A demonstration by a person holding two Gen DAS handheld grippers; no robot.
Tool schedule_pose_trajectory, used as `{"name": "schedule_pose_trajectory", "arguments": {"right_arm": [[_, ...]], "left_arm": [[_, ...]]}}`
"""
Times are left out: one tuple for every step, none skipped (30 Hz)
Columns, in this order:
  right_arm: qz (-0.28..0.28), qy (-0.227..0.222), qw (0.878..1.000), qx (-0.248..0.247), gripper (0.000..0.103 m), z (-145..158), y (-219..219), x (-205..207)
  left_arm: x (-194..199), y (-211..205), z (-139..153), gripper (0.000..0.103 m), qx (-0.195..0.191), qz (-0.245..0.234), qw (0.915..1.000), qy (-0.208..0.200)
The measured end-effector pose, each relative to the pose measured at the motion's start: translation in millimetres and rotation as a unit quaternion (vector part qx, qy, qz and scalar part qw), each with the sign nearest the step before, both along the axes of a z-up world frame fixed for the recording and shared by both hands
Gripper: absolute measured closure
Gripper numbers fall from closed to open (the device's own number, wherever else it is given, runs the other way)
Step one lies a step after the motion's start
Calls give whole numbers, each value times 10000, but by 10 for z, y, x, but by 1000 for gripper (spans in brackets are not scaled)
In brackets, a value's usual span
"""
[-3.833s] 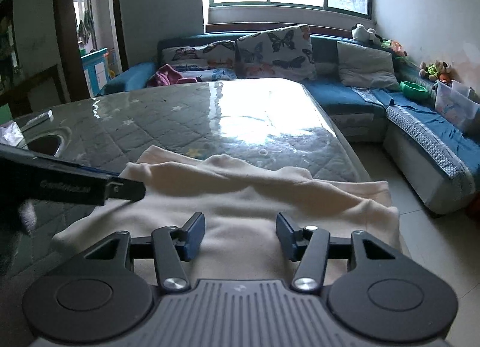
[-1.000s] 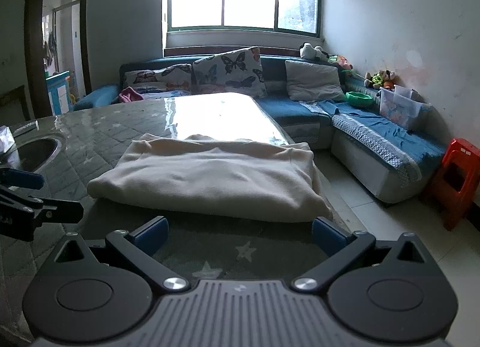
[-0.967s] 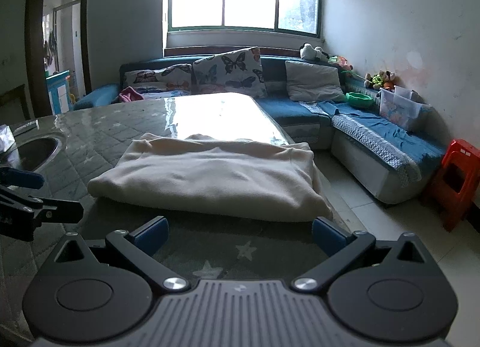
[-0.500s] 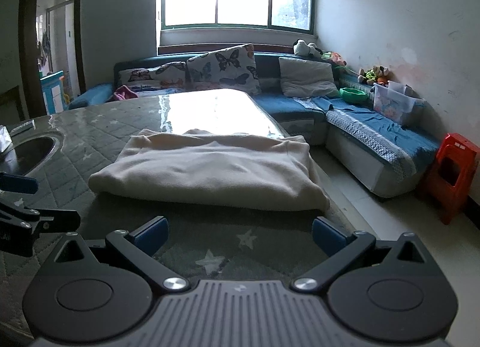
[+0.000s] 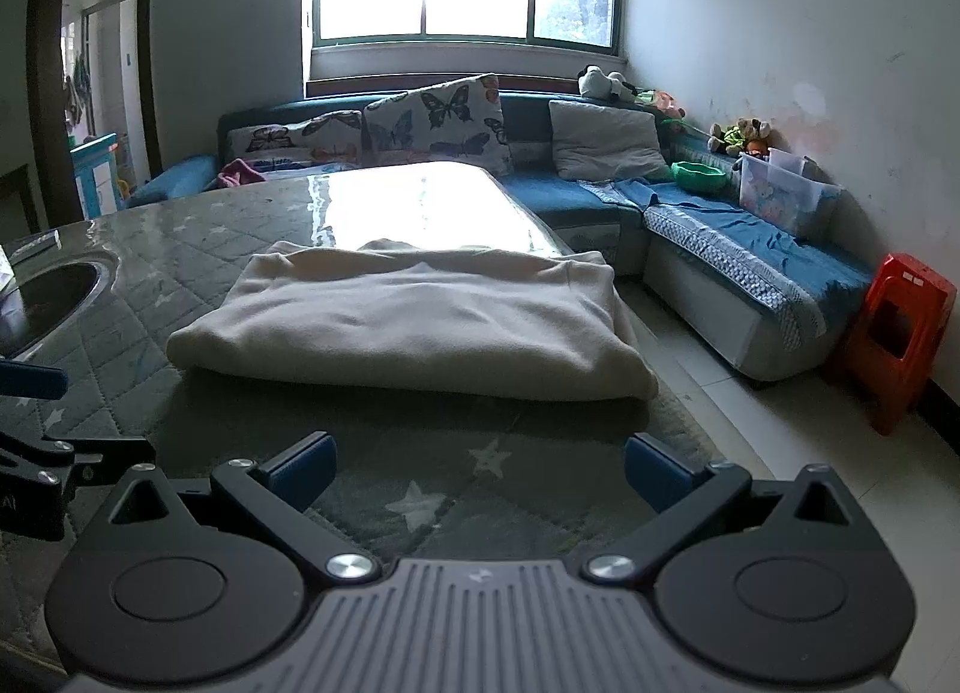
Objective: Fold clothes
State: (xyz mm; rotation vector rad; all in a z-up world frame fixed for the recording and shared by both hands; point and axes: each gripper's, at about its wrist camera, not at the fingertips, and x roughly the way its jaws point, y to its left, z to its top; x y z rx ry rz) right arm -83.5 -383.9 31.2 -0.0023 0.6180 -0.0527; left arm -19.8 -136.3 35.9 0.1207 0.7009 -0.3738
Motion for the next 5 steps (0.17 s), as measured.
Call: {"name": "schedule_pose_trajectory", "arguments": {"right_arm": [[-5,4,10000,5,0,-4,0,1],[-8,6,10000,7,0,-6,-1,3],[-11,9,10000,8,0,-8,-2,4],[-14,11,10000,9,0,-10,-3,6],[-20,10,10000,16,0,-10,-6,10]], "left_arm": [[0,1,0,0,0,6,10000,-7],[4,5,3,0,-10,15,10000,-10],[9,9,6,0,-20,25,10000,-13],[16,12,11,0,-26,19,10000,-13],[22,16,16,0,-25,23,10000,-14]]}}
